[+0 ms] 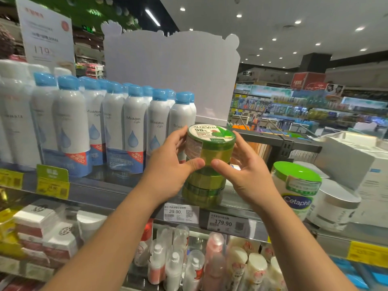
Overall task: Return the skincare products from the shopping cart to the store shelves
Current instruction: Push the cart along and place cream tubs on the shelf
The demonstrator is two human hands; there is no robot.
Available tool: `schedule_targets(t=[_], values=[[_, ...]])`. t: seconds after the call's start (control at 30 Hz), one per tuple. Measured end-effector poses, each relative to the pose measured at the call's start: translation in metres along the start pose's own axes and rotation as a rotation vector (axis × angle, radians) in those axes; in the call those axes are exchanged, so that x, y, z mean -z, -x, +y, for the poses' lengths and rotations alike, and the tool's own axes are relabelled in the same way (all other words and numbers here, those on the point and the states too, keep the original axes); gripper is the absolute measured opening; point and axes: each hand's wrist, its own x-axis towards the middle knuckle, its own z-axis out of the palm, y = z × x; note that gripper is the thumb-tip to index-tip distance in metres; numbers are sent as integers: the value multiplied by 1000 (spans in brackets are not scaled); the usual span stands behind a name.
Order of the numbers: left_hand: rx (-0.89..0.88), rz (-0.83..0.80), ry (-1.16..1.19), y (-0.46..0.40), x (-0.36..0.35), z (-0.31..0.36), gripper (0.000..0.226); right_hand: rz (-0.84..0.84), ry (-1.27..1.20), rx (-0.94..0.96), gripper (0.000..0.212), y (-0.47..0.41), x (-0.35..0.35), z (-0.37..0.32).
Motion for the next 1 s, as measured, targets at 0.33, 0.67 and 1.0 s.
schedule_targets(t=[0.33,0.67,1.0], values=[[17,-18,-9,-3,-7,-11,87,-10,33,-46,63,6,0,6],[39,-42,19,4,-8,-14,72,-40,-8,-135,100,14,-5,16],[76,-26,78,5,-9,-15,71,22,-30,-176,76,11,-6,19]])
